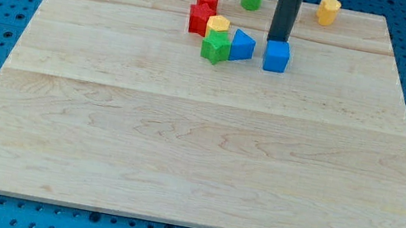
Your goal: Push the yellow hexagon in between the blue cube and the blue triangle
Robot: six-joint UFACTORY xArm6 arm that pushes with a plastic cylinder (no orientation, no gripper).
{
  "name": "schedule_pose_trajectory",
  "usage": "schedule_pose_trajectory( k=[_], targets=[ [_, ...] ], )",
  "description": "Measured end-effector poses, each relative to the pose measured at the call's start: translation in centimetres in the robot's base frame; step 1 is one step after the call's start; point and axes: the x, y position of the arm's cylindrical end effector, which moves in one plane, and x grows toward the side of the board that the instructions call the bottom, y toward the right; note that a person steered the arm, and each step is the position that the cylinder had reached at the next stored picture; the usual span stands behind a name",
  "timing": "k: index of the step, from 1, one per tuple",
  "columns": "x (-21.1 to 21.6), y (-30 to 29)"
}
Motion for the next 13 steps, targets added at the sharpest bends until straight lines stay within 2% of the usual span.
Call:
schedule_pose_trajectory(
  k=[2,3,4,6,7,8,10,13],
  targets=[
    [-0.4,0.3],
    [-2.5,0.1],
    [-4.2,-3.5],
    [-4.4,-13.1],
    [-0.8,-13.2],
    [0.1,-13.1],
    [-0.6,-10.7],
    [-0.3,-10.7]
  ],
)
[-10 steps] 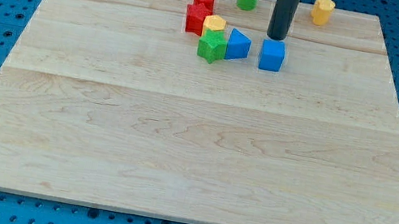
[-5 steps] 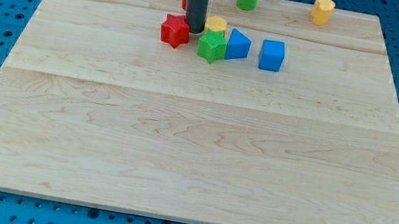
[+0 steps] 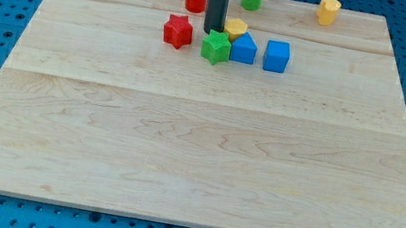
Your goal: Push the yellow hexagon in between the blue cube and the blue triangle
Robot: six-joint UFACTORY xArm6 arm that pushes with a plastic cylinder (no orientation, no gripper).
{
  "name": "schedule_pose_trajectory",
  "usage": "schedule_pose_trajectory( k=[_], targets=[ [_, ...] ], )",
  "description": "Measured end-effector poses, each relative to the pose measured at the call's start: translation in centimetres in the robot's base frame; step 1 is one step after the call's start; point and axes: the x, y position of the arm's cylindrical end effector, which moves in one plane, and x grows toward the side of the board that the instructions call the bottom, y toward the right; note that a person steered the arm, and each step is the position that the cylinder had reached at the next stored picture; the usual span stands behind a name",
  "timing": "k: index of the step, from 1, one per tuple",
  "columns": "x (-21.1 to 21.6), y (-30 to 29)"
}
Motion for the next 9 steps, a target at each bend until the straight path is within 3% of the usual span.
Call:
schedule_pose_trajectory(
  k=[2,3,5,7,9],
  targets=[
    [-0.1,0.3],
    [-2.4,-0.2],
    [-0.6,6.6],
    [3.0,8.3],
    [1.3,8.4]
  ],
)
